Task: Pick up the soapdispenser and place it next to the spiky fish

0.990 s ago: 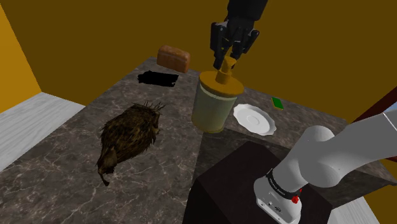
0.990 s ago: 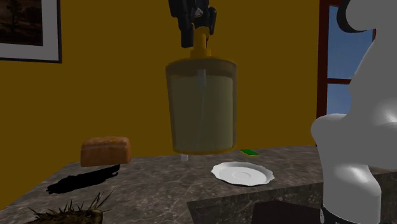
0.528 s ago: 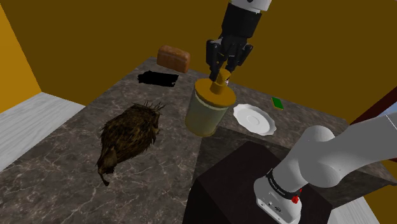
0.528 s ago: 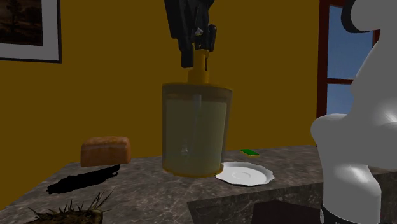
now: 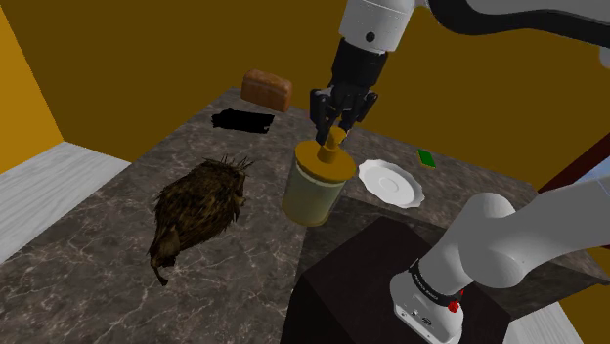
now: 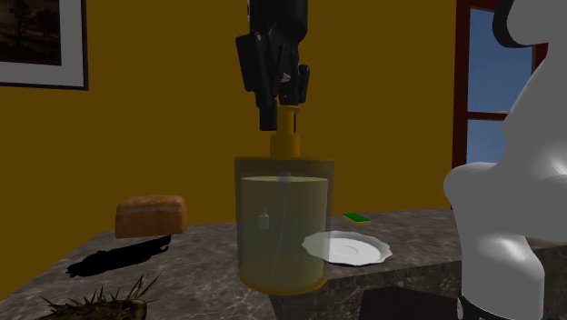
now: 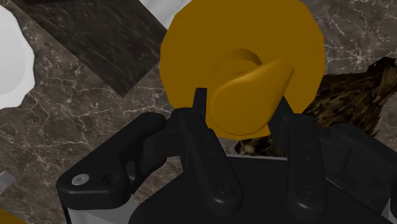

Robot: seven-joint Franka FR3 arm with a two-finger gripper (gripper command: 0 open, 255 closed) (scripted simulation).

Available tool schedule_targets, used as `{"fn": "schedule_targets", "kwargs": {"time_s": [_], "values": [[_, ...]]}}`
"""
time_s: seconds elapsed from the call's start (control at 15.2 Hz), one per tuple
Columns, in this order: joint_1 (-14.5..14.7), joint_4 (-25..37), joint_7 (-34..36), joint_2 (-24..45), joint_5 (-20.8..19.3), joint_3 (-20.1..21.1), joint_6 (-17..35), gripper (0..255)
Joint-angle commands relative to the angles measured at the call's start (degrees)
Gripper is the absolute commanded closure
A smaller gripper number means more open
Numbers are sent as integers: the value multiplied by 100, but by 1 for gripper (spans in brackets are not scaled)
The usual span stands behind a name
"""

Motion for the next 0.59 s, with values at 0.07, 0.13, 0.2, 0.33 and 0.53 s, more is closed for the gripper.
{"fn": "schedule_targets", "kwargs": {"time_s": [0.07,0.13,0.2,0.33,0.53], "values": [[11,-263,-8,-31,19,19,240,255],[15,-349,-12,-42,25,25,315,255],[19,-434,-15,-52,32,31,390,255],[26,-600,-20,-68,44,44,541,255],[37,-841,-27,-82,63,66,769,255]]}}
